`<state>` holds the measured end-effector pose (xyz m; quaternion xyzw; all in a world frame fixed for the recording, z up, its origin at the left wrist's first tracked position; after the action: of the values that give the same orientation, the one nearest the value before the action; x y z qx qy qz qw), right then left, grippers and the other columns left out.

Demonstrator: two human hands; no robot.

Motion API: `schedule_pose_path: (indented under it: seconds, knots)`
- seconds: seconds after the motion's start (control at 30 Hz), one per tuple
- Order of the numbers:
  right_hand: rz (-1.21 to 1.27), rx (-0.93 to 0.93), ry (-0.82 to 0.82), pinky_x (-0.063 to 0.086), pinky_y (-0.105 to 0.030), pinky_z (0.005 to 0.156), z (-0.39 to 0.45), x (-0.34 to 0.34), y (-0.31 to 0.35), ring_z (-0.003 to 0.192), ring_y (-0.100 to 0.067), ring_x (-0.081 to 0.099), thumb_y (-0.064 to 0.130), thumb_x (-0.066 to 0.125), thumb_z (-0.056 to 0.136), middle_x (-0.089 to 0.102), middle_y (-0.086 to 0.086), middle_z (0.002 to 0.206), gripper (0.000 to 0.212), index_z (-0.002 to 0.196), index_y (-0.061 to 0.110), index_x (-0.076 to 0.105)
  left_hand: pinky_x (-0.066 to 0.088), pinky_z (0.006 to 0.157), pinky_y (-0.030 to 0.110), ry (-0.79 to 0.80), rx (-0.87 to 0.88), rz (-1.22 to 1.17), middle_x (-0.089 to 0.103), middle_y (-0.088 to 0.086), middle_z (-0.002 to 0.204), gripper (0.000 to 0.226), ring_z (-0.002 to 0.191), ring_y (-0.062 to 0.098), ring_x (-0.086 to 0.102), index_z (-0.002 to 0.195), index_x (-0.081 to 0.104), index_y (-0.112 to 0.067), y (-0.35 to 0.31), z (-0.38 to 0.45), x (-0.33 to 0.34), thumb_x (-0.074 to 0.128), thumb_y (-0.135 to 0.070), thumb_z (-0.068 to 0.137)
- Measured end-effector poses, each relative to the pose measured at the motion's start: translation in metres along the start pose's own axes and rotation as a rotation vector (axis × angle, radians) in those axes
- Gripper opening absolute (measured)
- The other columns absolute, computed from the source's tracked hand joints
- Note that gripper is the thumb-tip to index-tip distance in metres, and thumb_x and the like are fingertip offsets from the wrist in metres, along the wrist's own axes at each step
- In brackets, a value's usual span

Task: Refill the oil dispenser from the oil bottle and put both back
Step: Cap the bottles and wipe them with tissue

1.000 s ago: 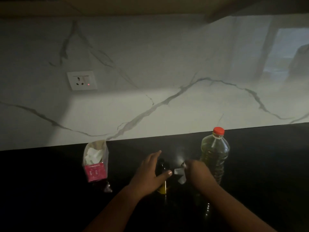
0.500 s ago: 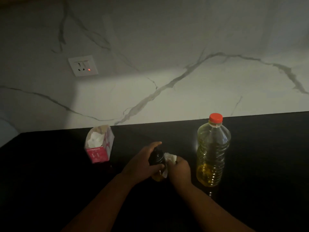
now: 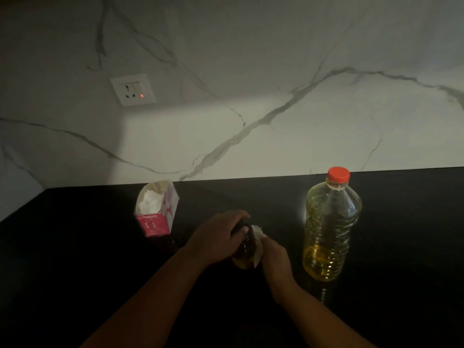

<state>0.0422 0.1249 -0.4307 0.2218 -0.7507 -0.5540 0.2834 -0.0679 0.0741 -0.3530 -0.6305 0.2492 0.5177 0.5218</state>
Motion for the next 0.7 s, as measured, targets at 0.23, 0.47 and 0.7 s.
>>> schedule_pose_path:
  seconds: [0.23,0.47,0.7]
  knots:
    - [0.026,-0.053,0.035,0.053,-0.027,0.061,0.004,0.005,-0.007,0.077,-0.025,0.07,0.022,0.036,0.103,0.072,-0.018,0.088,0.037,0.095,0.004,0.067,0.047,0.104,0.033,0.052,-0.026,-0.172,0.052,-0.01,0.139,0.044,0.121,0.003,0.051,0.141,0.042,-0.036,0.005,-0.004,0.012,0.053,-0.035,0.099]
    - [0.098,-0.078,0.089,0.053,-0.019,0.071,-0.005,0.008,-0.012,0.096,-0.019,0.069,0.028,0.025,0.104,0.074,-0.008,0.099,0.044,0.11,0.01,0.065,0.048,0.102,0.035,0.038,-0.021,-0.322,0.055,-0.009,0.132,0.04,0.12,0.007,0.054,0.136,0.041,-0.039,0.011,-0.006,0.022,0.053,-0.029,0.099]
    - [-0.098,0.004,0.05,0.052,-0.043,0.082,0.005,0.016,-0.021,0.093,-0.029,0.068,0.03,0.027,0.104,0.071,-0.016,0.097,0.045,0.103,0.009,0.068,0.047,0.104,0.04,0.059,-0.036,-0.359,0.054,-0.011,0.131,0.041,0.12,0.008,0.054,0.134,0.041,-0.045,0.016,-0.006,0.024,0.053,-0.028,0.099]
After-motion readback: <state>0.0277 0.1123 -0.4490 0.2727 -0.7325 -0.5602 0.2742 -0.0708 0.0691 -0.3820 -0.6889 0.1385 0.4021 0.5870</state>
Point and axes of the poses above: each hand's wrist, its own z-axis towards the middle knuckle, its own x-axis out of the palm, y = z × x, the point moved 10 cm from there along z, towards the middle knuckle
